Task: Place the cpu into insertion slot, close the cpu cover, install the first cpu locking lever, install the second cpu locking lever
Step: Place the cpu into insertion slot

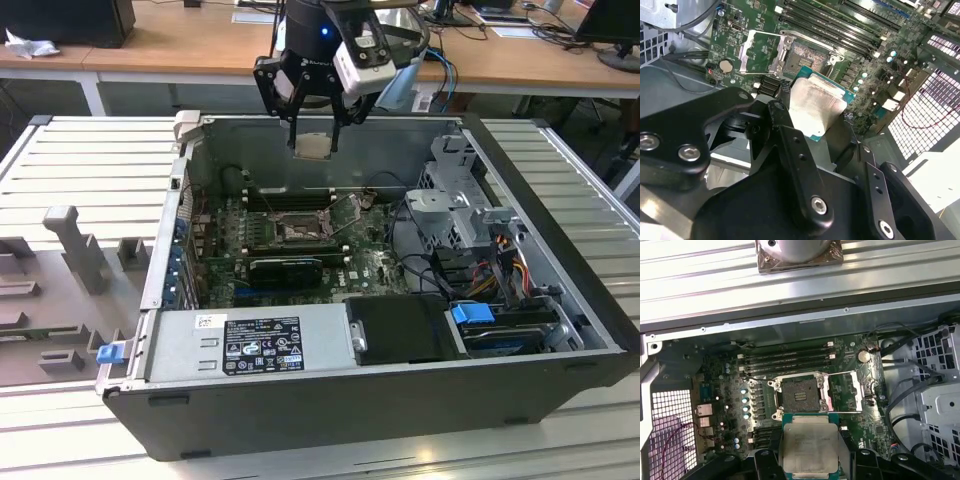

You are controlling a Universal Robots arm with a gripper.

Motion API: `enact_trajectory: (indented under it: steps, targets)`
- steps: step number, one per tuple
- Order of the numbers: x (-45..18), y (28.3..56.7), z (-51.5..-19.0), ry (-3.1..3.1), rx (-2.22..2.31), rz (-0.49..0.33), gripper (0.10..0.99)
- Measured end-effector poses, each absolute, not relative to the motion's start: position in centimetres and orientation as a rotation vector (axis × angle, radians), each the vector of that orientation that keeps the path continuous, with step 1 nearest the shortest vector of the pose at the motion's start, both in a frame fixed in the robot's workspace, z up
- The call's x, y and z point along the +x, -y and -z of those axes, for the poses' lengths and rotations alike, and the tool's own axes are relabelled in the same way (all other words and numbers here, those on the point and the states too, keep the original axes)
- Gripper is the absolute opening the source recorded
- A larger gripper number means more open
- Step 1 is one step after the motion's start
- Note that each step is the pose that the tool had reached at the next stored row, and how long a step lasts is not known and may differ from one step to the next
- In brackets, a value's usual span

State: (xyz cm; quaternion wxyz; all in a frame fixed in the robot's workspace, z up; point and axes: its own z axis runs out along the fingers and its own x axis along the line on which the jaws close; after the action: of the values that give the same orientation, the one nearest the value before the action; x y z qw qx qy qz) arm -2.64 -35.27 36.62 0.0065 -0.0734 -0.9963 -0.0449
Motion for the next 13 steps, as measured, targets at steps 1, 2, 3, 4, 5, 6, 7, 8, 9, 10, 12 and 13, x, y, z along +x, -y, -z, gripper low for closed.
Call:
enact_trajectory:
  steps: [1, 2, 3, 4, 5, 6, 7, 8, 9, 10, 12, 13]
  targets:
    - [-2.64, 35.27, -36.62, 3.117, -0.232, 0.141, 0.529]
    - [-2.64, 35.27, -36.61, 3.117, -0.234, 0.141, 0.529]
    - [-2.64, 35.27, -36.61, 3.117, -0.237, 0.141, 0.529]
    - [-2.64, 35.27, -36.61, 3.117, -0.24, 0.141, 0.529]
    - [-2.64, 35.27, -36.61, 3.116, -0.245, 0.141, 0.529]
    - [-2.64, 35.27, -36.61, 3.116, -0.248, 0.141, 0.529]
    - [-2.64, 35.27, -36.61, 3.116, -0.25, 0.141, 0.529]
    - [-2.64, 35.27, -36.61, 3.116, -0.254, 0.141, 0.529]
    - [-2.64, 35.27, -36.61, 3.116, -0.256, 0.141, 0.529]
    - [-2.64, 35.27, -36.61, 3.116, -0.257, 0.141, 0.529]
    - [-2.64, 35.27, -36.61, 3.115, -0.262, 0.141, 0.529]
    - [-2.64, 35.27, -36.61, 3.115, -0.265, 0.141, 0.529]
